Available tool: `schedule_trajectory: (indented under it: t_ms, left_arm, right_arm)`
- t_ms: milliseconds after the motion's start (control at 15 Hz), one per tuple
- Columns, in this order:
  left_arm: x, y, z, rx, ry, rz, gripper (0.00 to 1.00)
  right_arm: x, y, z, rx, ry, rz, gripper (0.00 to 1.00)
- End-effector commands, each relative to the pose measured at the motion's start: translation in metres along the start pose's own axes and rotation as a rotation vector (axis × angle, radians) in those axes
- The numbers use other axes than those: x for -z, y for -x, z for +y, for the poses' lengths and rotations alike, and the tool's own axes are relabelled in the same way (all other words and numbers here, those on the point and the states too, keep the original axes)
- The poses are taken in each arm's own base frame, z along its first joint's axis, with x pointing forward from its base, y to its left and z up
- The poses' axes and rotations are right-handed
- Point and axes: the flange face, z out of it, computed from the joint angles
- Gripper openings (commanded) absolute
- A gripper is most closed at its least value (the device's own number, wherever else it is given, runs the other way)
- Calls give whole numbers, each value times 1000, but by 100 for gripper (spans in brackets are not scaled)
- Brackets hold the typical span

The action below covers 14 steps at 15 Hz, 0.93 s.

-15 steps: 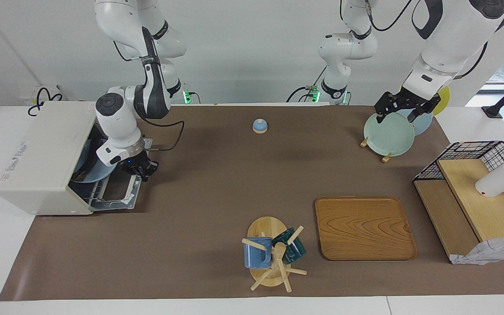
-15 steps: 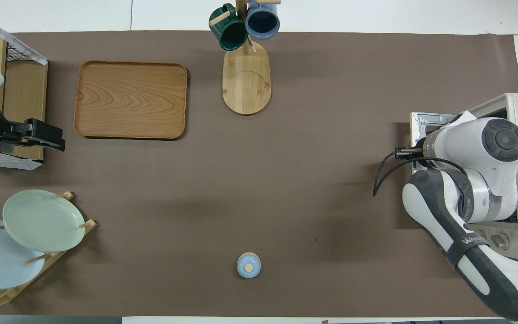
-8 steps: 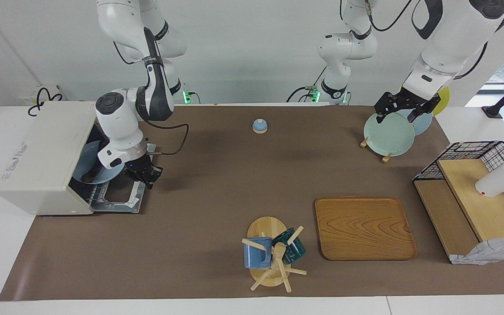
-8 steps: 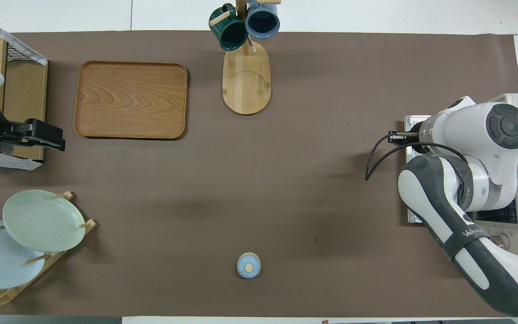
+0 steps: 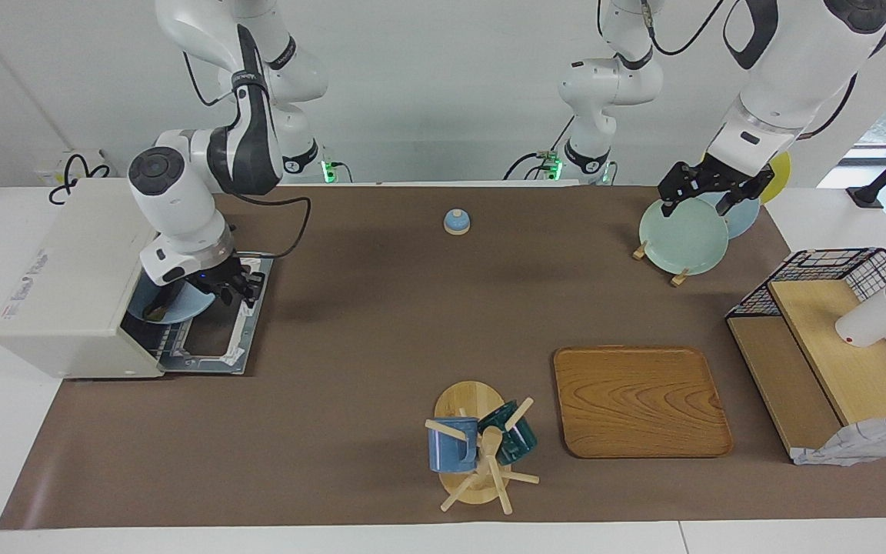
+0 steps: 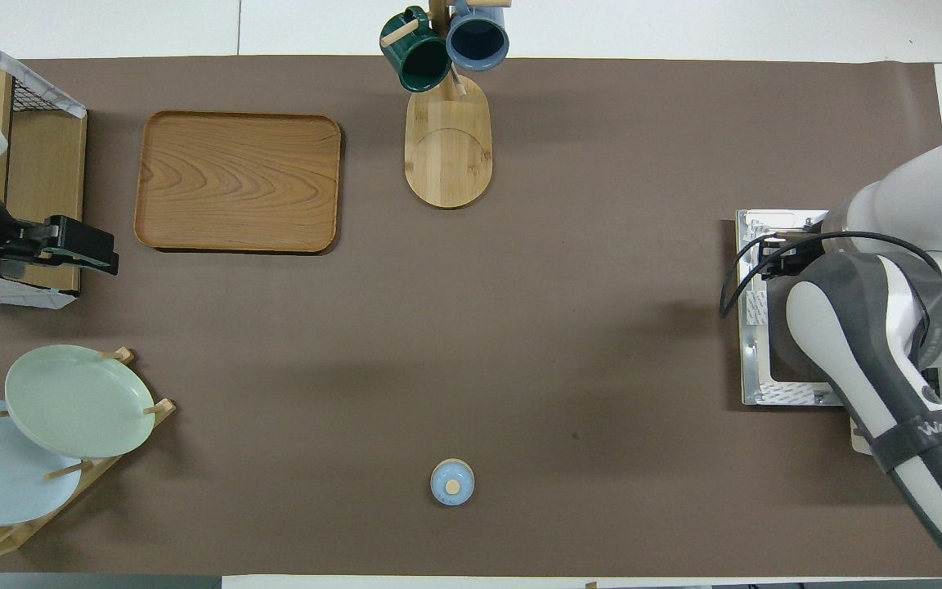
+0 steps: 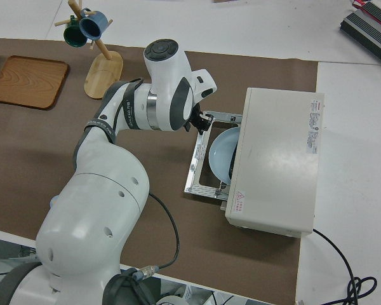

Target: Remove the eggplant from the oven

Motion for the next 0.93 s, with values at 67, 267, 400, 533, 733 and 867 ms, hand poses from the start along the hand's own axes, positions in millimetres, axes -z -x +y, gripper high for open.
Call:
schedule_trajectory:
  t_ms: [67, 267, 400, 533, 733, 867]
  left_arm:
    - [0, 2, -3, 3, -11, 10, 100]
    - [0, 2, -3, 3, -11, 10, 100]
    - [0, 2, -3, 3, -11, 10, 100]
    - [0, 2, -3, 3, -11, 10, 100]
    - [0, 2, -3, 3, -11, 10, 100]
    - [0, 2, -3, 3, -11, 10, 100]
  right_arm:
    - [-13, 14, 34, -42, 21, -32, 49]
    - [-25, 22, 38, -32, 14, -23, 48]
    - [-37, 27, 45, -35, 7, 11, 41]
    - [-41, 29, 50, 17, 4, 25, 0]
    - [-33, 27, 32, 73, 29, 15, 0]
    - [-10, 21, -6, 146, 68, 4, 0]
